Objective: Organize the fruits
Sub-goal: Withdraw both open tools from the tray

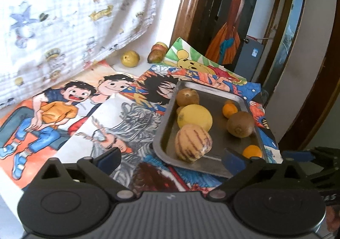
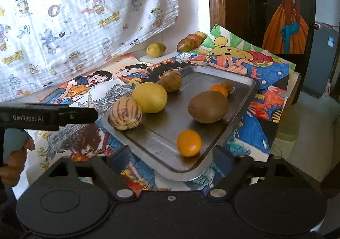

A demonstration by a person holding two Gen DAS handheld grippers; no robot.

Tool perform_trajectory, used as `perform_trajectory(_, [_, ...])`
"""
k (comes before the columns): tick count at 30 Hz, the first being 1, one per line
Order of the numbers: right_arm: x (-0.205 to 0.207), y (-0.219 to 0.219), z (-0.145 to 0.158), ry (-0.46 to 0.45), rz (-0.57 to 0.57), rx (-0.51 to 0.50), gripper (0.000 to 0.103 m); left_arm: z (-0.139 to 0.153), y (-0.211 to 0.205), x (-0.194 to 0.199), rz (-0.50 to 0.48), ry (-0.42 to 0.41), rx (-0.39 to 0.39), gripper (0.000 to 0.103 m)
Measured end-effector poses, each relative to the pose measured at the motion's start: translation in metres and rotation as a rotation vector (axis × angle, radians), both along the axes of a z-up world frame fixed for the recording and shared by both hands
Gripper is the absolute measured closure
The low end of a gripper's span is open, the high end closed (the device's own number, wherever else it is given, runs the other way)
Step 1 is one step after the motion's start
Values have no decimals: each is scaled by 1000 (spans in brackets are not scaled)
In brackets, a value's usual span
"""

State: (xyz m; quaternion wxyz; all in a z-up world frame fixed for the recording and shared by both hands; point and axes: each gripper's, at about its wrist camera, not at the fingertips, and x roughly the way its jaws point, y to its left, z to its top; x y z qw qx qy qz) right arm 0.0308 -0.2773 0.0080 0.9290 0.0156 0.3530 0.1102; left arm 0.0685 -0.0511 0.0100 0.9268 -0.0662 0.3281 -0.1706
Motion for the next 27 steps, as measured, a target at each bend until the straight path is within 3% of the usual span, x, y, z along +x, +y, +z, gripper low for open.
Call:
perform_trajectory(5, [-8, 10, 7, 41, -14, 20, 1, -6, 13, -11, 26, 33, 16, 0])
perform_trajectory(15, [-12, 37, 13, 137, -27, -21, 1, -10, 36, -25, 115, 62, 122, 0])
perform_trajectory(27, [-10, 68, 32, 96, 35, -128, 1, -5, 64, -25, 214, 65, 102, 0])
